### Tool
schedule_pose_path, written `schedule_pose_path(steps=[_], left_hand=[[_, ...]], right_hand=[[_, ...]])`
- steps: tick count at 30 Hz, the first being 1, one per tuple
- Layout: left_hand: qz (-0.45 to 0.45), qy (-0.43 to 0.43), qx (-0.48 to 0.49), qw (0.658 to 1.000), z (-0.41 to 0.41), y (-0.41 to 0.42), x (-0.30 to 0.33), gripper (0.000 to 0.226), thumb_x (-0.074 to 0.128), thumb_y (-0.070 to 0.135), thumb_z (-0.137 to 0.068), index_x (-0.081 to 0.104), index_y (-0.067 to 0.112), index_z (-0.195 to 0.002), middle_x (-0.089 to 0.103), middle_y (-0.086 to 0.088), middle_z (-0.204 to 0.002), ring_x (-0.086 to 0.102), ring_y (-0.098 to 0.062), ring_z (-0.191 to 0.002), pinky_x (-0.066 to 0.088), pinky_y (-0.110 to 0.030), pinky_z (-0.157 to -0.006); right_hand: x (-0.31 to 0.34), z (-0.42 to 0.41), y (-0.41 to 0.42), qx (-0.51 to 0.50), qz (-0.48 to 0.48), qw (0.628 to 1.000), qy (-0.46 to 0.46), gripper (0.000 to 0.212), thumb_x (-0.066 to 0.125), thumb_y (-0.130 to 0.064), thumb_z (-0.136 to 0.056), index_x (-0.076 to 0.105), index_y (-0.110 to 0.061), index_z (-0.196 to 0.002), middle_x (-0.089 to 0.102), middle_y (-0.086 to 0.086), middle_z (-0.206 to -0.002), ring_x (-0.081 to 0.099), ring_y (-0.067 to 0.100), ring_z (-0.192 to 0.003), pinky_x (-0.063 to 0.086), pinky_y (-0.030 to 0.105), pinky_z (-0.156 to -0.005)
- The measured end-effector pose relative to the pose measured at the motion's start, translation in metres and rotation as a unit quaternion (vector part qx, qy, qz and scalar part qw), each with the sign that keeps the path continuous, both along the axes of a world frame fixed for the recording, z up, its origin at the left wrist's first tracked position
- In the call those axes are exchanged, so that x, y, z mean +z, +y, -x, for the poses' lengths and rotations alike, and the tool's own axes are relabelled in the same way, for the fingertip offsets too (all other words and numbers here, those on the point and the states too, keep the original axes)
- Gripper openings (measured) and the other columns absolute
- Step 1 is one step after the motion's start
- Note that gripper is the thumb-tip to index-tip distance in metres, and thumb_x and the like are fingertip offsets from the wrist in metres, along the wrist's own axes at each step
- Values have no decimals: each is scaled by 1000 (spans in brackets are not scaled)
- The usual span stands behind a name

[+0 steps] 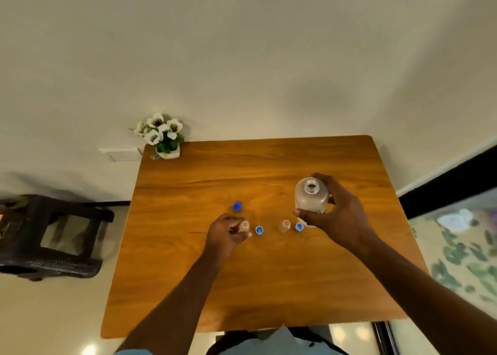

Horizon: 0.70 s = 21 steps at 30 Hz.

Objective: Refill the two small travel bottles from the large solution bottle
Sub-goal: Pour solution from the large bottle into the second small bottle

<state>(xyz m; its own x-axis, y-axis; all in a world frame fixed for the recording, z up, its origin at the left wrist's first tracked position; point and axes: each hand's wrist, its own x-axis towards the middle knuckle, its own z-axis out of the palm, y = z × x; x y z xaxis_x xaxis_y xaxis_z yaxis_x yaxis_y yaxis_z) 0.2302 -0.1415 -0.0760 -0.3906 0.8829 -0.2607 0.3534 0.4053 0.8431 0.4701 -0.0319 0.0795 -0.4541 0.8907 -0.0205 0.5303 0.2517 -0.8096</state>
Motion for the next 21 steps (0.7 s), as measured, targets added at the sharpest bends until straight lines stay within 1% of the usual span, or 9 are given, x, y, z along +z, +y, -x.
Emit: schedule_pose_path(steps=[1,4,6,9,12,14,17,19,21], left_hand=[[6,10,-11,1000,-1,0,-7,38,91,16,-71,79,12,-107,70,-6,-104,71,-22,-91,60,-40,-83],[17,39,-30,999,-2,2,-22,39,90,17,-72,78,11,-109,70,-6,-105,70,-22,-93,60,-39,-82],[23,47,-34,998,-1,3,-28,40,89,15,-73,77,9,-111,70,-7,-108,70,-22,-95,59,-38,-83],[29,45,-43,998,1,3,-35,41,89,14,-73,76,10,-112,69,-7,-110,70,-23,-97,60,-41,-86],[34,51,-54,997,4,4,-41,43,89,16,-73,76,11,-113,69,-6,-111,70,-22,-97,60,-42,-87],[43,56,-65,995,5,6,-41,45,89,17,-74,74,12,-116,68,-6,-113,70,-21,-99,60,-41,-89],[56,57,-83,993,5,7,-39,58,89,22,-74,68,16,-127,63,-4,-127,66,-22,-113,58,-36,-95],[54,89,-90,991,3,8,-34,72,90,29,-72,59,19,-137,55,-4,-140,56,-21,-127,52,-35,-103],[23,129,-79,988,-4,8,-23,78,89,34,-73,55,23,-142,49,-2,-145,45,-19,-135,46,-30,-105]], right_hand=[[-5,-1,-3,-6,2,1000,-2,75,89,-41,-65,50,-37,-128,56,-32,-114,53,-13,-107,46,11,-82],[-13,-4,-12,-18,11,1000,-3,74,89,-40,-65,50,-39,-128,58,-30,-115,55,-11,-108,45,10,-85],[-18,-7,-17,-20,21,1000,2,72,88,-42,-66,49,-40,-127,60,-26,-117,57,-6,-110,48,15,-87],[-23,-9,-22,-20,20,1000,-2,74,87,-44,-65,50,-37,-129,61,-19,-120,58,2,-112,51,22,-89],[-23,-10,-24,-27,18,999,2,73,87,-45,-66,49,-40,-128,60,-23,-120,57,-1,-113,49,18,-88],[-23,-11,-25,-31,14,999,4,73,87,-44,-66,49,-41,-128,60,-23,-120,57,0,-113,48,18,-89],[-22,-16,-25,-33,9,999,2,75,88,-42,-67,49,-37,-131,59,-23,-121,56,-1,-113,49,18,-89],[-20,-21,-25,-35,4,999,4,76,88,-41,-67,50,-35,-133,59,-23,-122,56,-1,-114,49,18,-89],[-17,-27,-26,-39,-1,999,11,76,87,-41,-67,49,-35,-133,58,-23,-122,56,-1,-114,49,18,-89]])
